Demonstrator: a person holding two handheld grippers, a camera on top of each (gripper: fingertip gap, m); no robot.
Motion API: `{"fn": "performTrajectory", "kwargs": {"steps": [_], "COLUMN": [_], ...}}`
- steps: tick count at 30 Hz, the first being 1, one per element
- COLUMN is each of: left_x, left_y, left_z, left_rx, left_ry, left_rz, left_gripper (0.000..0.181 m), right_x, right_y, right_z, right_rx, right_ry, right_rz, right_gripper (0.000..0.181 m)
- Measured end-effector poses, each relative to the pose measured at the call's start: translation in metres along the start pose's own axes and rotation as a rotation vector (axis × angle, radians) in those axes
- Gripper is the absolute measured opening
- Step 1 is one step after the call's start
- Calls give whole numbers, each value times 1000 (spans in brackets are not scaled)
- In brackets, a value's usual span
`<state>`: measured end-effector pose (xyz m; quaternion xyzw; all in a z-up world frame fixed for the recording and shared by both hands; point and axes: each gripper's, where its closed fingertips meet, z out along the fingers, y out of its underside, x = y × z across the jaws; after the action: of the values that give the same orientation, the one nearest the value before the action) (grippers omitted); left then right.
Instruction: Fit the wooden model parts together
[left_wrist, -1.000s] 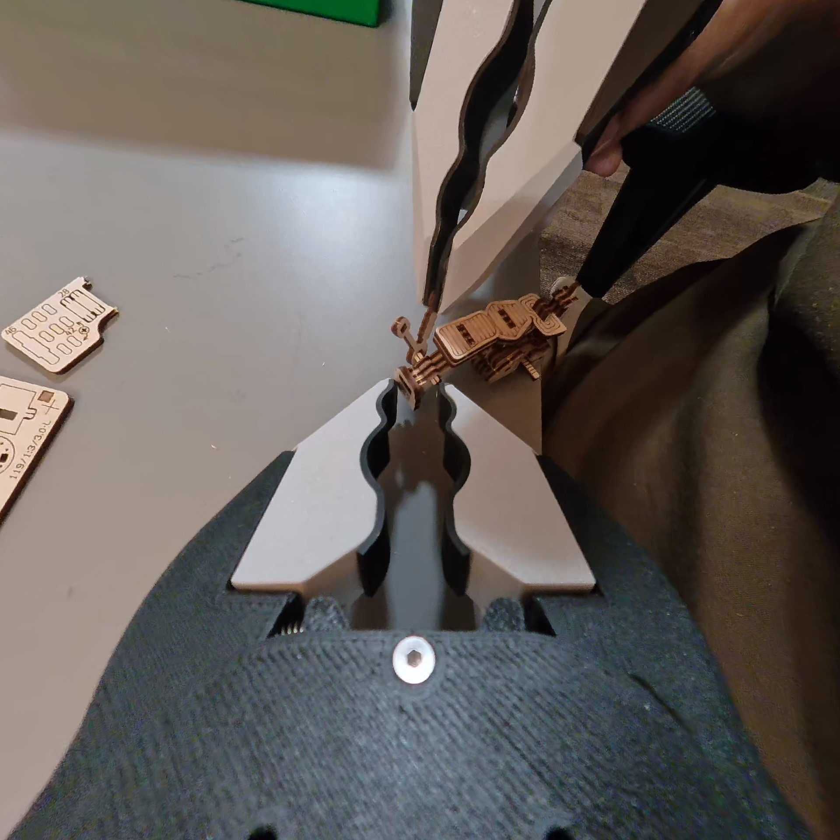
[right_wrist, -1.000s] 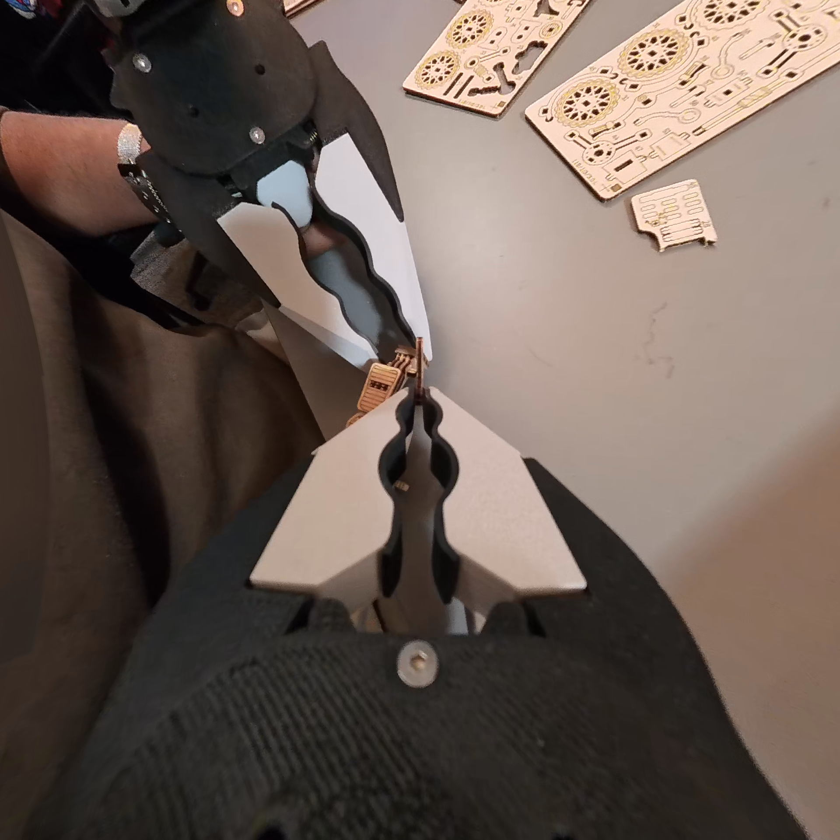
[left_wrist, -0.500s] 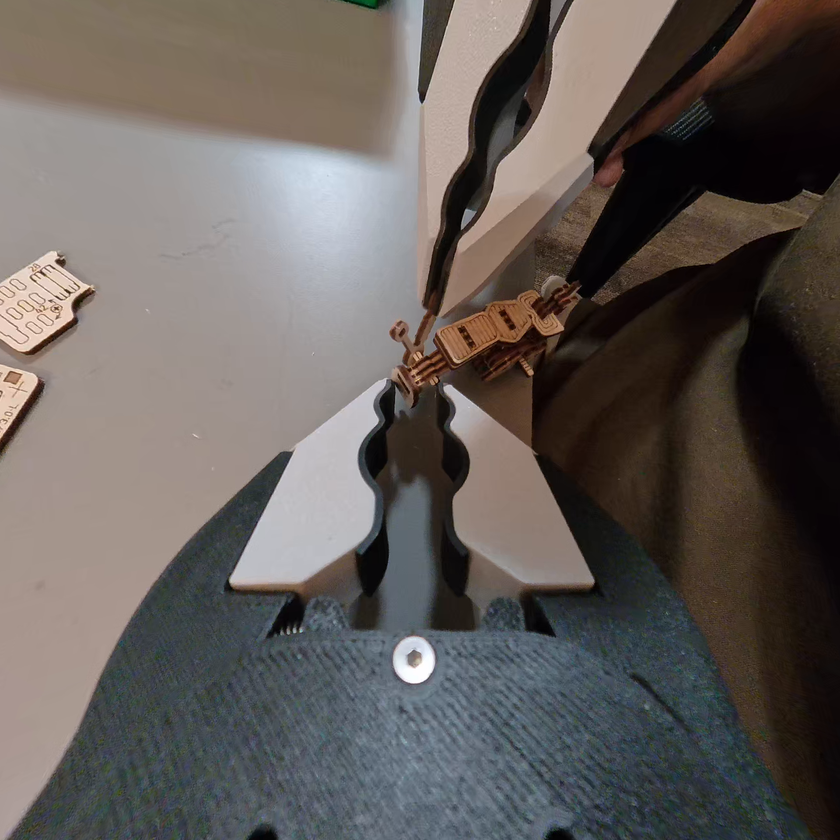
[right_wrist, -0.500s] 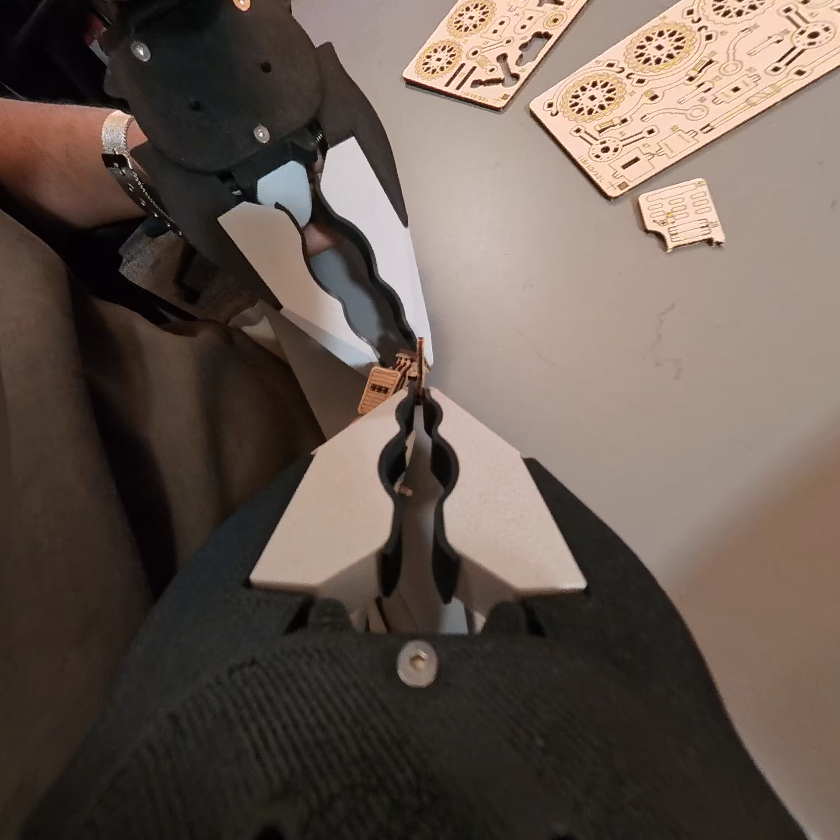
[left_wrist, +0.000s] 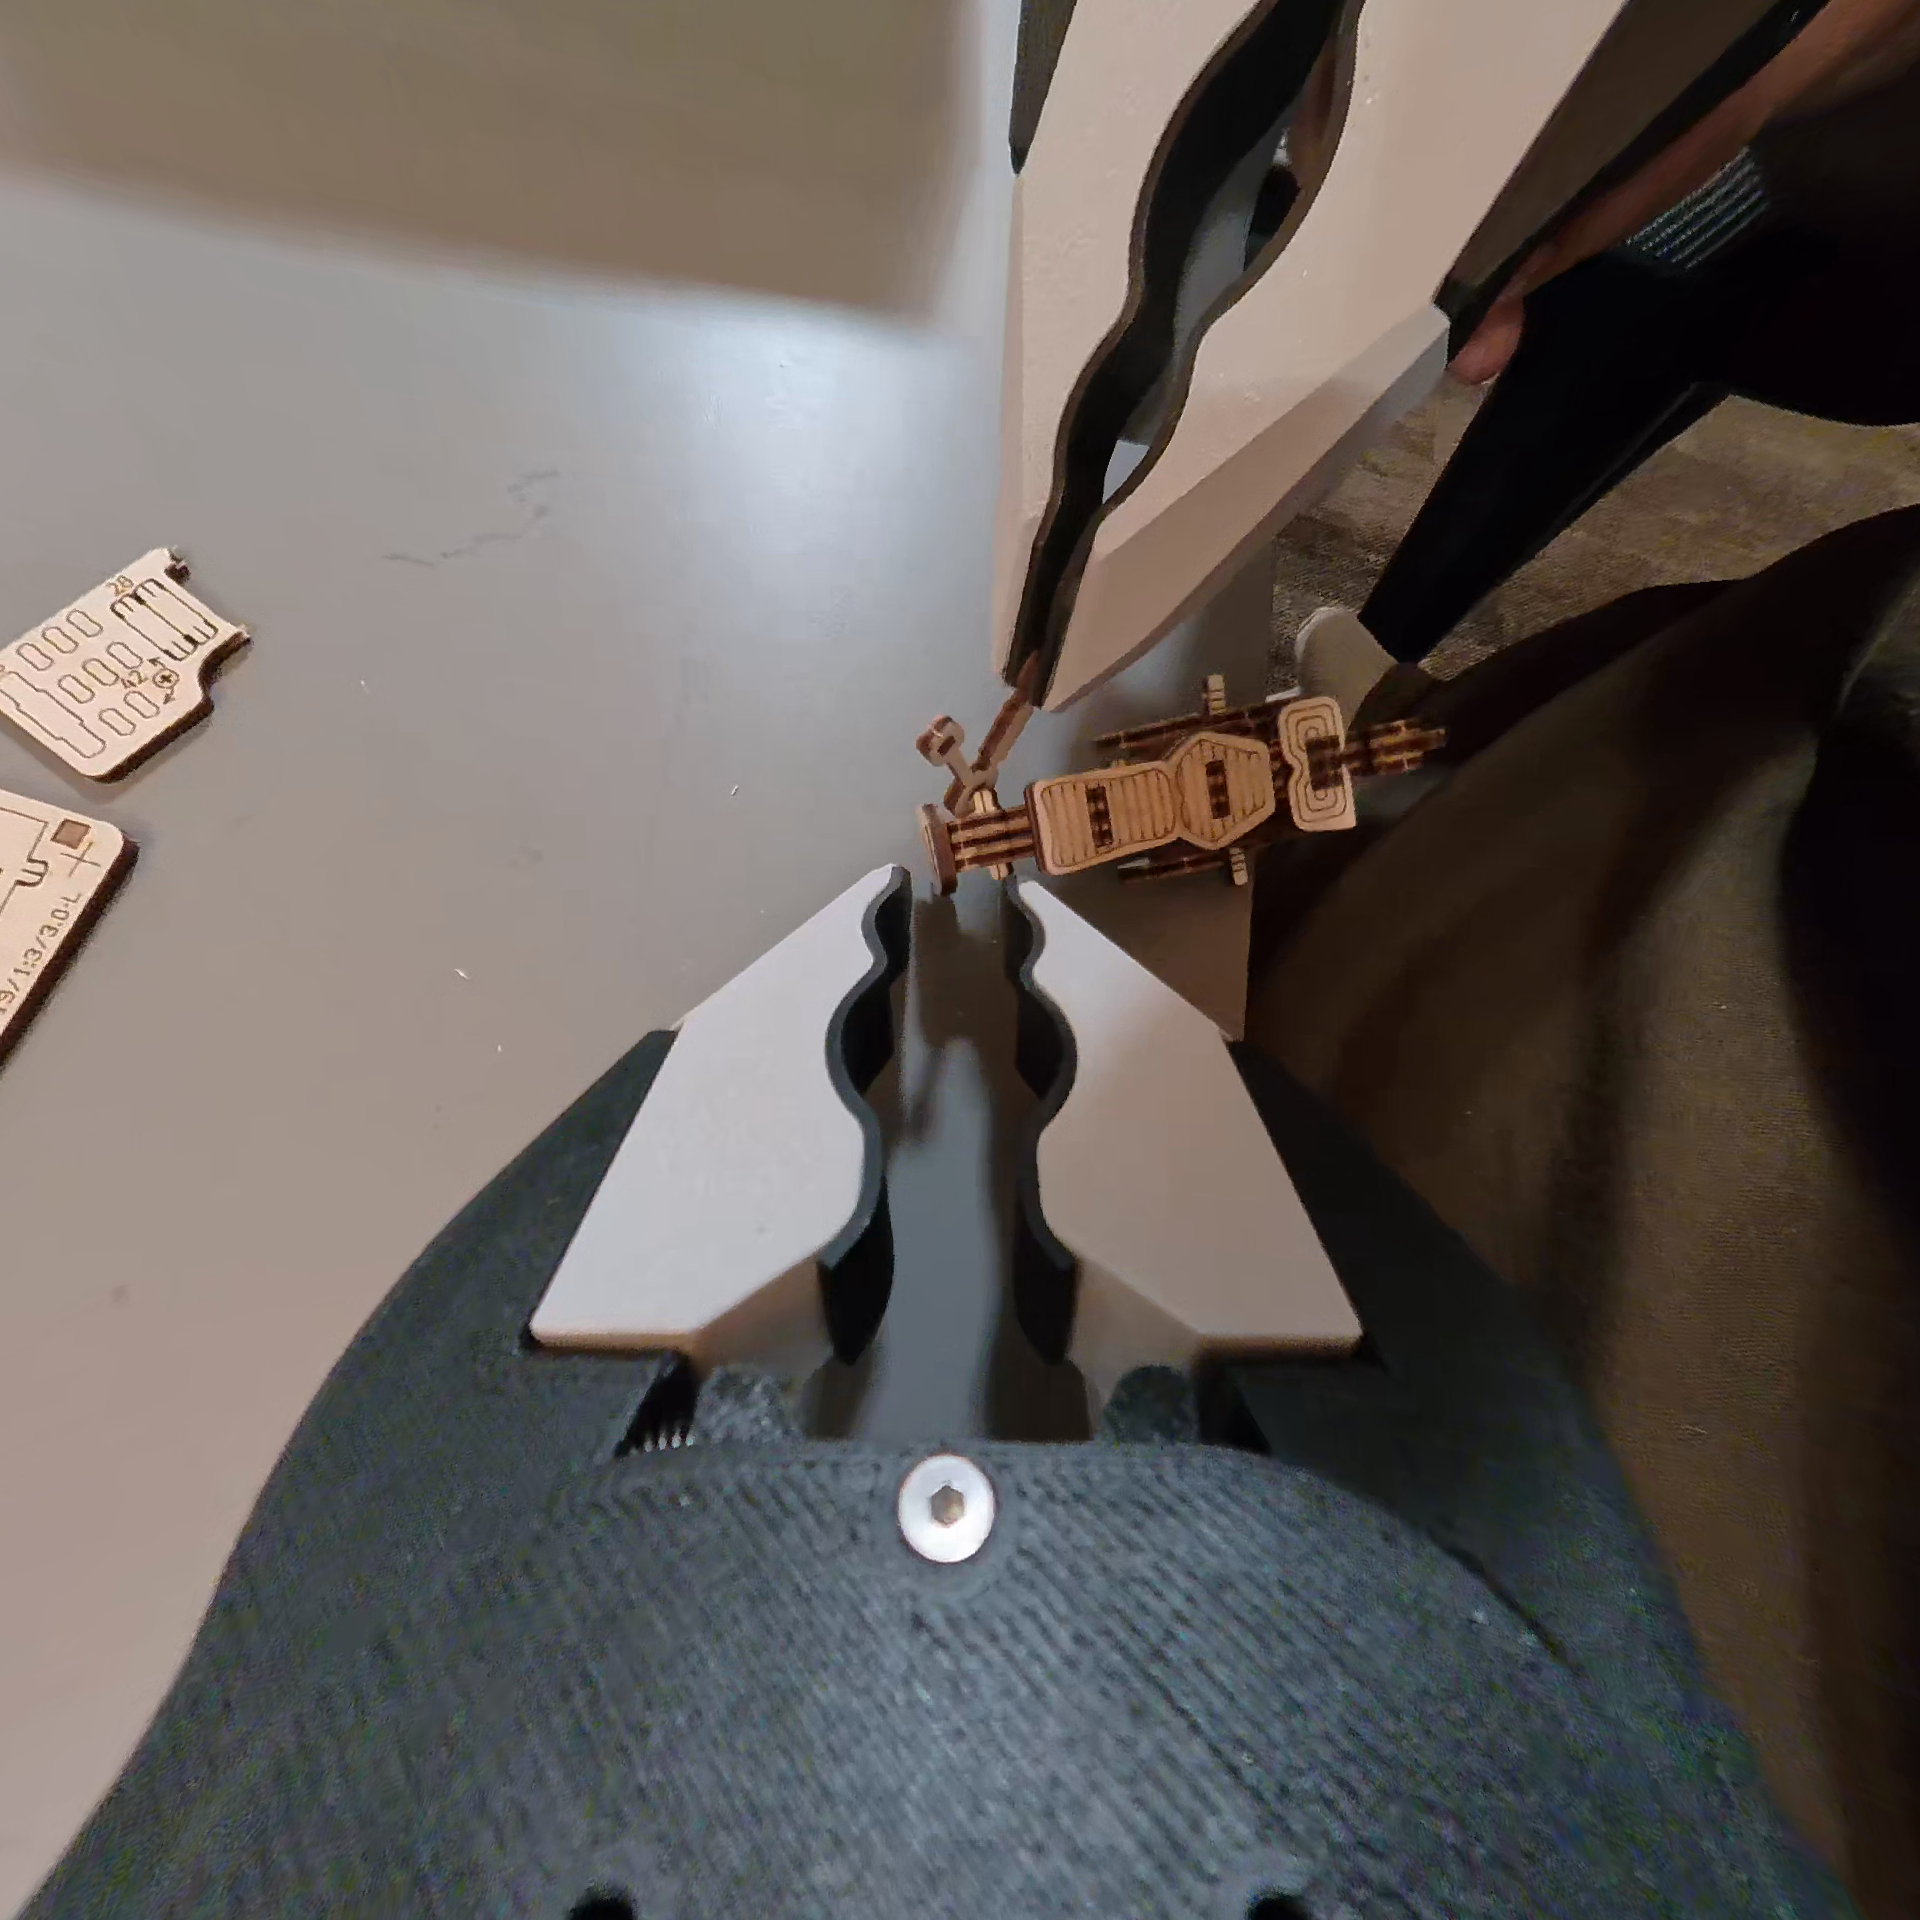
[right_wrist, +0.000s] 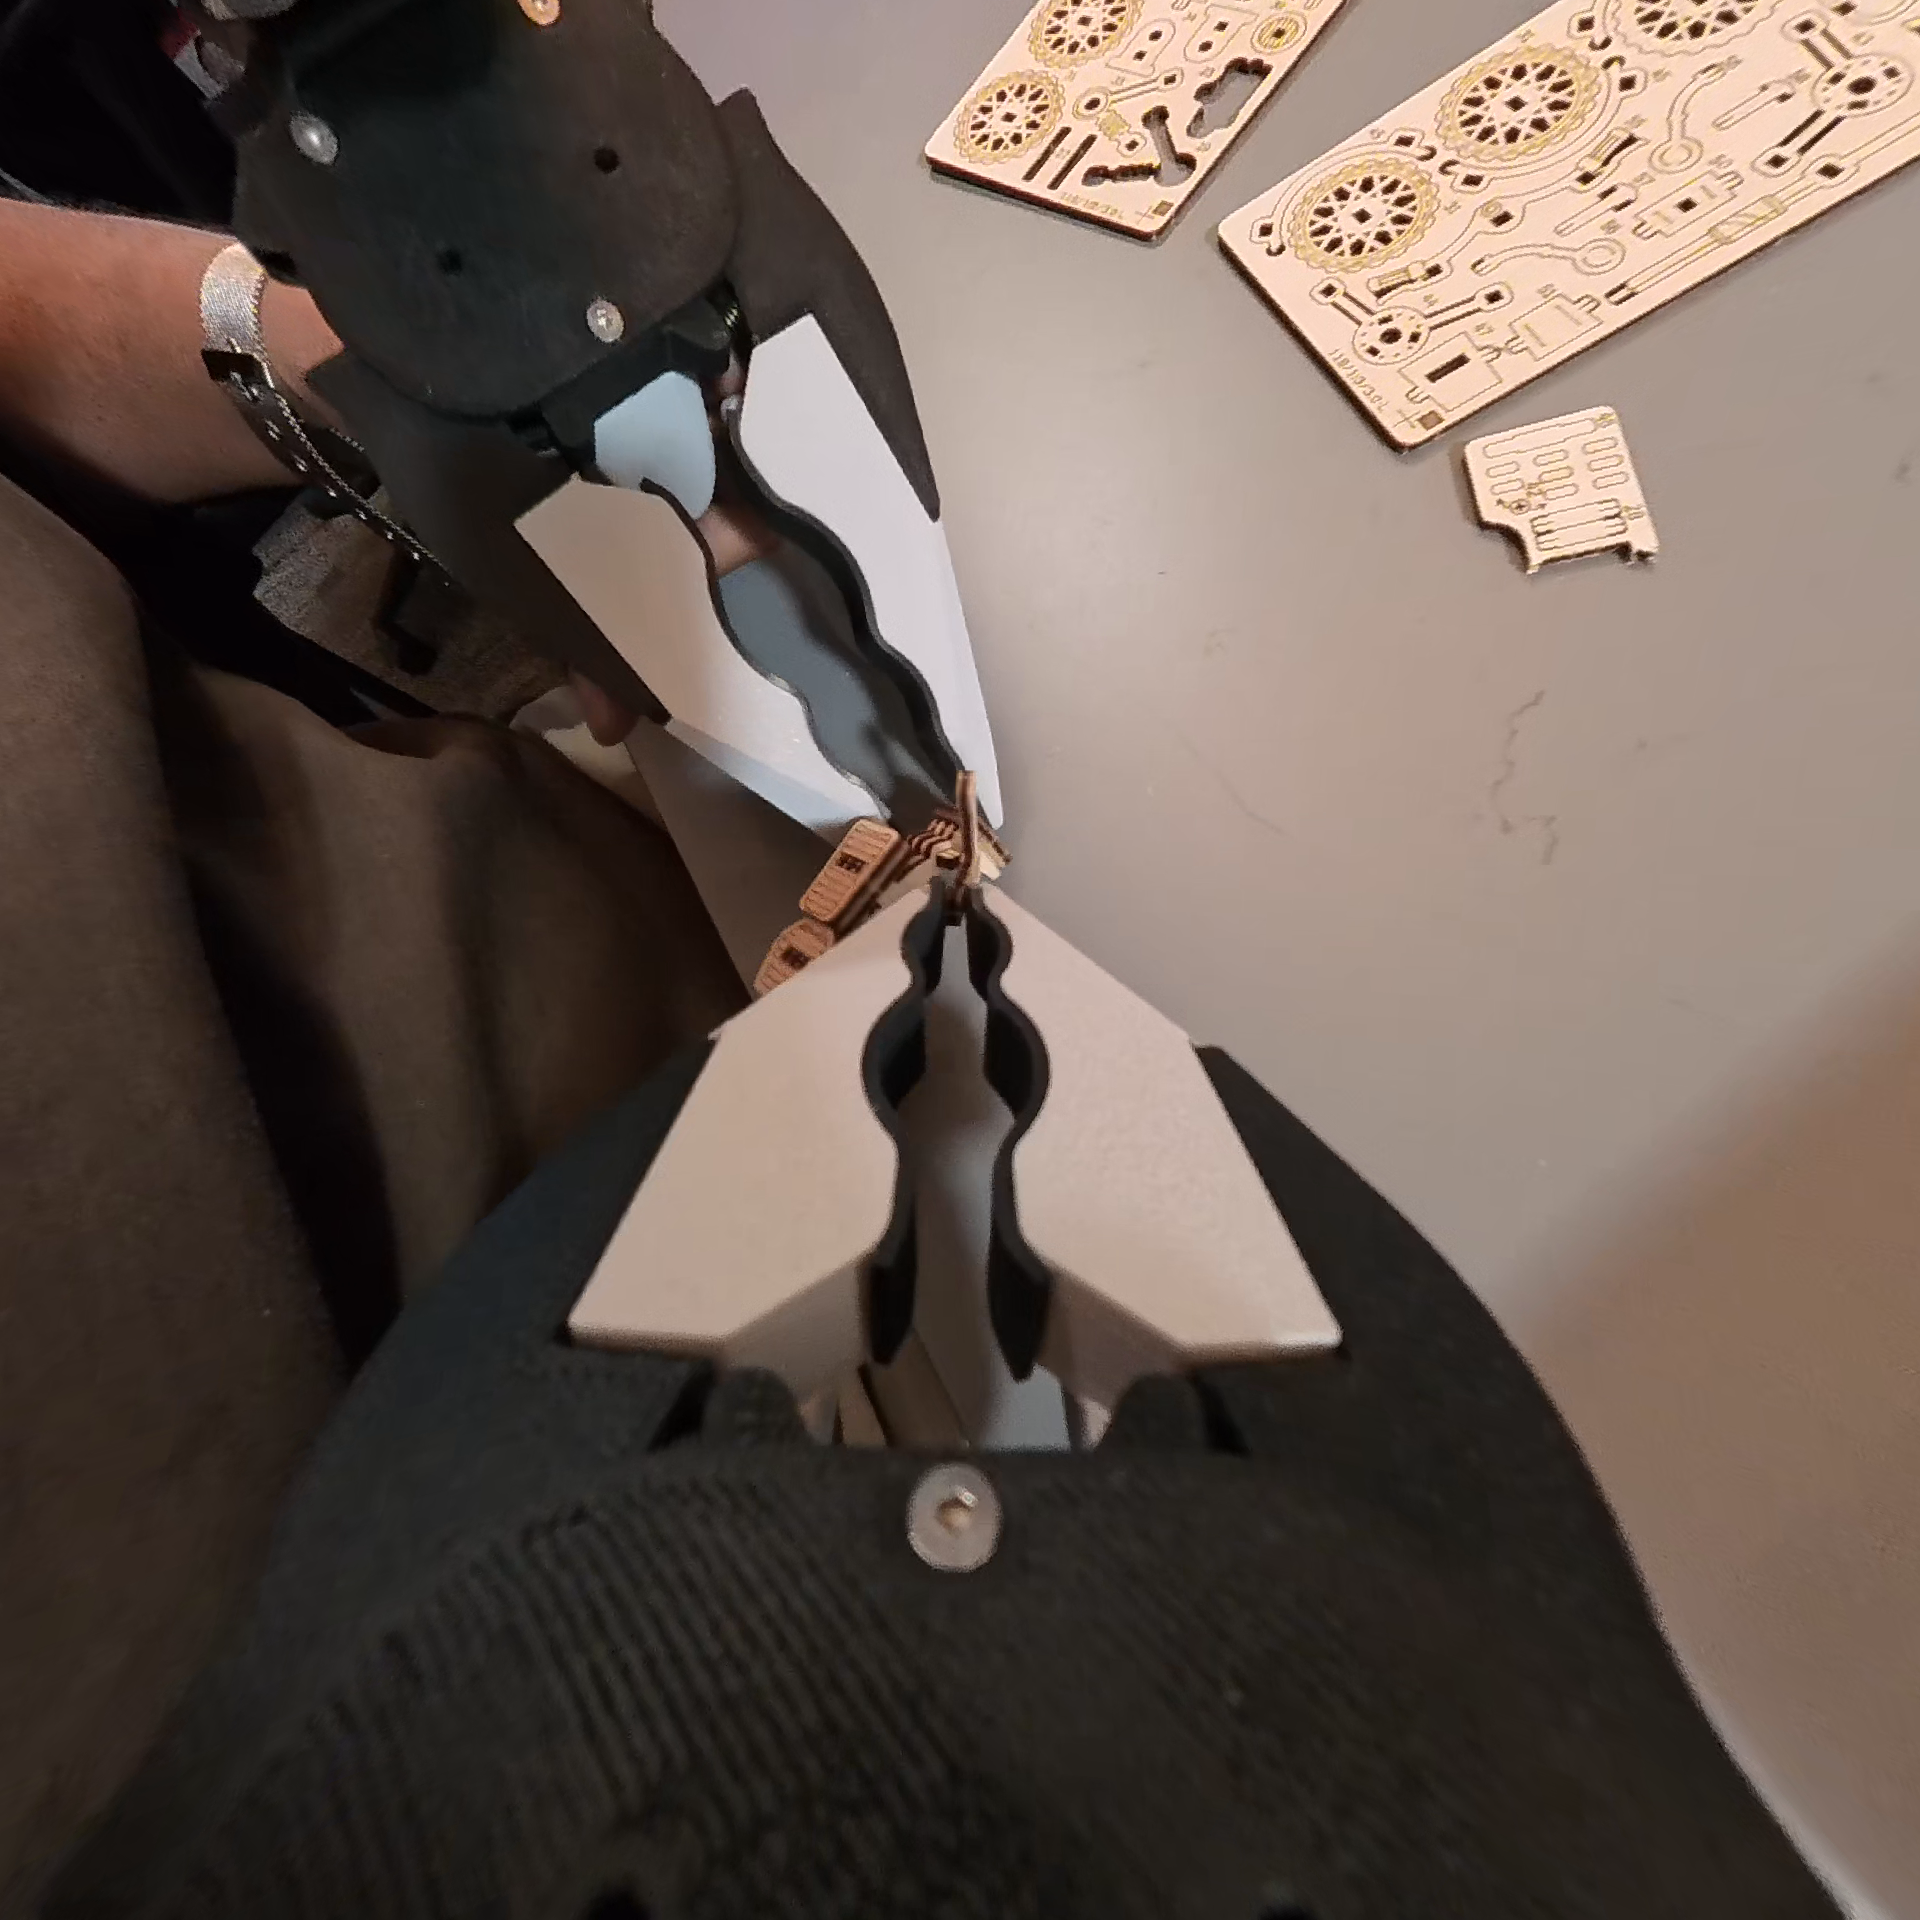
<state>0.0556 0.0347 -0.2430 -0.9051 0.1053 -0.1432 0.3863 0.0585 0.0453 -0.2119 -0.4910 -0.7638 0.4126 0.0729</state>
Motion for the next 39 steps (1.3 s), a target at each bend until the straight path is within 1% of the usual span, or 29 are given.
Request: {"fn": "performTrajectory", "kwargs": {"steps": [6, 15, 20, 24, 30, 39], "left_x": [1, 1, 2, 7, 6, 9], "left_y": [-1, -2, -2, -6, -6, -10], "left_z": [-1, -1, -1, 0, 1, 1], "left_rx": [8, 17, 12, 30, 28, 45], "left_ry": [6, -8, -16, 5, 1, 22], "left_rz": [8, 18, 31, 24, 23, 12], "left_gripper": [18, 30, 30, 31, 33, 33], "right_x": [0, 1, 2, 3, -2, -4], "right_y": [0, 3, 4, 2, -2, 1], "right_z": [-1, 4, 6, 3, -4, -1], "right_rx": [-2, -14, -19, -8, 27, 10], "right_ry": [5, 9, 11, 5, -62, -62], "right_rz": [-6, -13, -20, -13, 37, 5], "right_gripper": [1, 1, 0, 1, 1, 0]}}
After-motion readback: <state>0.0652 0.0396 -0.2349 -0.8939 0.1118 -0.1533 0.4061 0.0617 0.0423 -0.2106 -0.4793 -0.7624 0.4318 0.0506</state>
